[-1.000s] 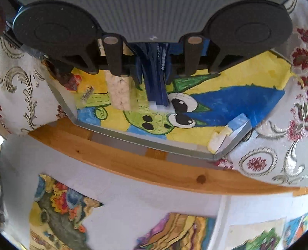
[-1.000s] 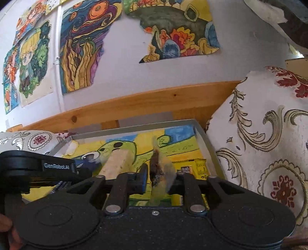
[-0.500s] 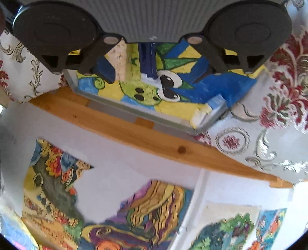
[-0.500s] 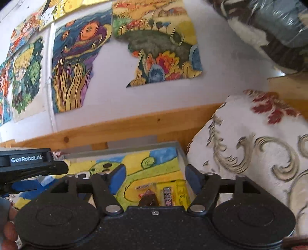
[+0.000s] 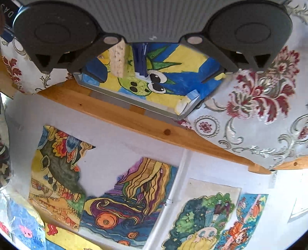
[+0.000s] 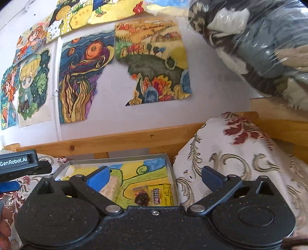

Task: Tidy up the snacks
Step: 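Open both grippers and move both tools back toward the remaining snacks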

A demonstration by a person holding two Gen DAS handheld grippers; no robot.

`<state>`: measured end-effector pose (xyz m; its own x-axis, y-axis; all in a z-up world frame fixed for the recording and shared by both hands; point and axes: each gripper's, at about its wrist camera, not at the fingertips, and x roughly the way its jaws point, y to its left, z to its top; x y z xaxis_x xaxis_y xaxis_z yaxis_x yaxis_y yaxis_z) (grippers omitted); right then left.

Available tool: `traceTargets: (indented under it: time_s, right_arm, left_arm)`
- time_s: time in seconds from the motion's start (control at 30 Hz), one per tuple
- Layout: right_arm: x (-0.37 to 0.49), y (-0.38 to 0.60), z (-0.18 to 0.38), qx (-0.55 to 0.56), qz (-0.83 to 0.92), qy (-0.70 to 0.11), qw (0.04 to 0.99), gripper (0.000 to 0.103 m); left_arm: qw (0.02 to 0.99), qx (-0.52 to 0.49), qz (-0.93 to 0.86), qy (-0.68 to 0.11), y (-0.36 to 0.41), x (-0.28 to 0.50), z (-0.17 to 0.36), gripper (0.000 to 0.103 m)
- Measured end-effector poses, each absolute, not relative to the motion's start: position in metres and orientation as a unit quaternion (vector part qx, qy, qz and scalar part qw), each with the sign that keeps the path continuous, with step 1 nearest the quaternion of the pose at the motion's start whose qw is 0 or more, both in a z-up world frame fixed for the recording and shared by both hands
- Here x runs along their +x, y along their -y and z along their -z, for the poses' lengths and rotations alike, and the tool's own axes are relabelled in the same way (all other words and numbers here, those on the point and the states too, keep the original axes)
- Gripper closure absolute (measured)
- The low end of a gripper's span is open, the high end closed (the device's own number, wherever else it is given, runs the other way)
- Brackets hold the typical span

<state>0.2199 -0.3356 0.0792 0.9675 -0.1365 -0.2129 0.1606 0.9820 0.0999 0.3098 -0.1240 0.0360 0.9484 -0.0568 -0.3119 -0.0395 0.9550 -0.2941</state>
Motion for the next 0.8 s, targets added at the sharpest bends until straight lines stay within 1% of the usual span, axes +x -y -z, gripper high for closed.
traceTargets:
  time_s: [0.27,0.5,0.8]
  right_arm:
    - [0.171,0.324,-0.087,0.053,0.077,-0.104,0.99,0.001]
    - [0.135,0.308,-0.081,0.038,0.058,-0.132,0.989,0.001]
    - [0.092,0.286,-0.079,0.01,0.032,-0.149,0.988,0.001]
  left_arm:
    - [0.977,-0.138,0.01,-0.161,0.115,0.265,-0.036,0.001]
    - [0.978,-0.116,0.024,-0.169,0.106,0.232,-0.038,0.001]
    - [0.978,-0.101,0.034,-0.18,0.094,0.195,-0.034,0.001]
